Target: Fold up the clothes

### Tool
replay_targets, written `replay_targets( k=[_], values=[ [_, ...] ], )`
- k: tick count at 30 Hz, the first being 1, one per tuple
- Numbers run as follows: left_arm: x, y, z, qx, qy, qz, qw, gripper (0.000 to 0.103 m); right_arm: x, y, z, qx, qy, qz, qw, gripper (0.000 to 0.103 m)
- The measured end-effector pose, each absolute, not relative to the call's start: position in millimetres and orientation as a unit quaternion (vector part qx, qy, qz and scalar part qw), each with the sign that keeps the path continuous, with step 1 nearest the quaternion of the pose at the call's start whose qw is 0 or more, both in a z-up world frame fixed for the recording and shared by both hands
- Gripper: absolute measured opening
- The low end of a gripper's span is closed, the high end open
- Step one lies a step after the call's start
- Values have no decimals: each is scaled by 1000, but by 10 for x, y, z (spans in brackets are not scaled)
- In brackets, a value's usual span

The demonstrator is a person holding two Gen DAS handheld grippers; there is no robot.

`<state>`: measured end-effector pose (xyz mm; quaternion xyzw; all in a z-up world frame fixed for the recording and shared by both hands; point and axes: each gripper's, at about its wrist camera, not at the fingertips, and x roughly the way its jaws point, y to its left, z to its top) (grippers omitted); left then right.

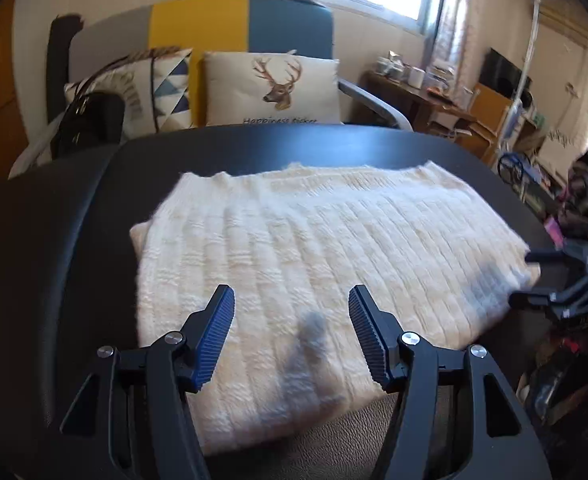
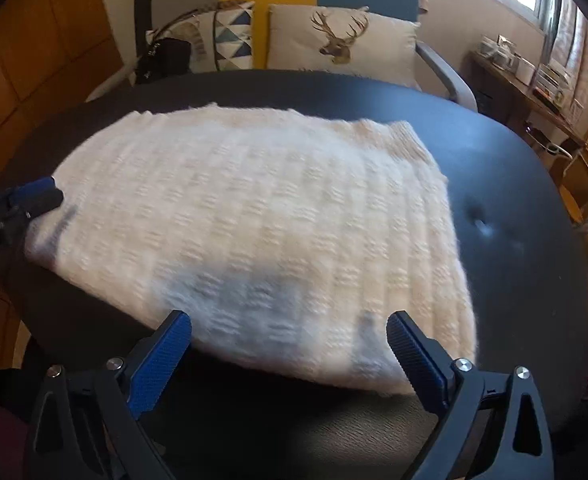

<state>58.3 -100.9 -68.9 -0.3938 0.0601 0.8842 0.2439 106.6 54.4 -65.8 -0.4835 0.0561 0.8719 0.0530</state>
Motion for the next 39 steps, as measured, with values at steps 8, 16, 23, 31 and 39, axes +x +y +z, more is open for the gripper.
replay_targets(
  k=[8, 16, 23, 31, 39],
  values=[
    [733, -1150, -963, -428, 58, 873, 227, 63, 660, 36, -1014, -525, 5, 849, 54, 103],
    [398, -1077, -764, -422, 75, 882, 196, 65, 844, 883, -762, -527, 90, 834, 138, 100],
    [376, -1093, -728, -409, 47, 888, 206, 65, 937, 1091, -689, -533, 111, 833, 101, 90],
    [-406, -1021, -894, -467, 61, 872, 135, 70, 262, 1523, -905, -559, 122, 812, 111, 100],
    [-440, -1071, -527, -399, 17, 902, 165, 71, 178, 1803, -521, -510, 151, 841, 96, 91]
  ],
)
